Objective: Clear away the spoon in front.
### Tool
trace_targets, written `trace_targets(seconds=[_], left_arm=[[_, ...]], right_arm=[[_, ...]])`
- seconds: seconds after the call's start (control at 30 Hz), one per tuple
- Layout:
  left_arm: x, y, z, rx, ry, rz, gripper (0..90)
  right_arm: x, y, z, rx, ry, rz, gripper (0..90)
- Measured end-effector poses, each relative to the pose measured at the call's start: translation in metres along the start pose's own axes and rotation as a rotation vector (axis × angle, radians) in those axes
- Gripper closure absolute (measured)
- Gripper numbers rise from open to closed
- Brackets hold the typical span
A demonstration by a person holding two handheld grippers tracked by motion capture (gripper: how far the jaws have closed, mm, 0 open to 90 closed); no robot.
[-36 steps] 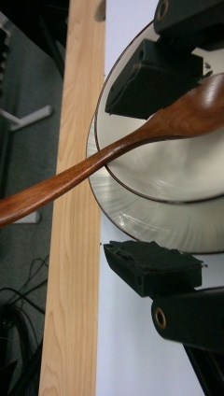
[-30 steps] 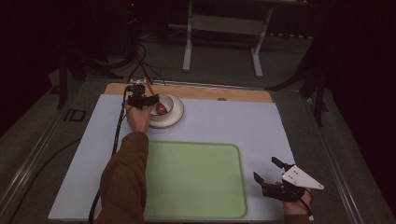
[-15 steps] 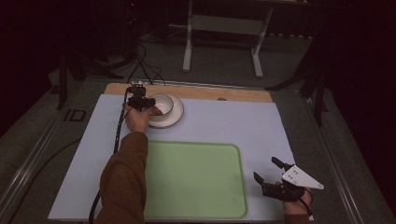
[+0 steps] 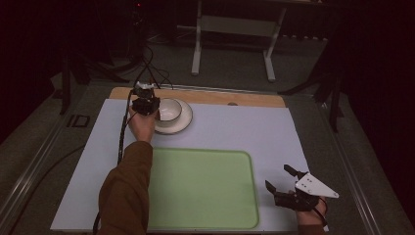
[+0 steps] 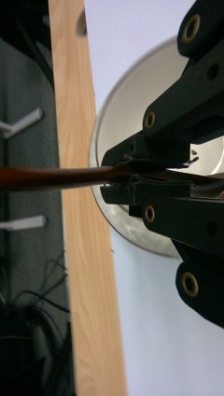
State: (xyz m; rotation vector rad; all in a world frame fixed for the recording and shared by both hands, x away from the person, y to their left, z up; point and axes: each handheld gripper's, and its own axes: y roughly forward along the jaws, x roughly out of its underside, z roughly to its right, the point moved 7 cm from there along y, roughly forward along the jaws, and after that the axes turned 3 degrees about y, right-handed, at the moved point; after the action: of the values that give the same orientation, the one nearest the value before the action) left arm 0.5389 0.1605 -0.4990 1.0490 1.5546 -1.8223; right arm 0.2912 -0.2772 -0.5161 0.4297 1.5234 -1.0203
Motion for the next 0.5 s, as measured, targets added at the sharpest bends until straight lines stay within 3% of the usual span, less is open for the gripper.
trace_targets(seconds=[0.23,0.5], left_arm=[[-0.011,-0.016,0.019,0.052,0.037,0.06,83.9],[-0.022,-0.045,0.022,0.066,0.067,0.094,83.9]], right_arm=[[-0.001,0.001,-0.002,-0.009,-0.005,0.001,13.6],[-0.002,0.0,-0.004,-0.013,-0.013,0.004,13.6]])
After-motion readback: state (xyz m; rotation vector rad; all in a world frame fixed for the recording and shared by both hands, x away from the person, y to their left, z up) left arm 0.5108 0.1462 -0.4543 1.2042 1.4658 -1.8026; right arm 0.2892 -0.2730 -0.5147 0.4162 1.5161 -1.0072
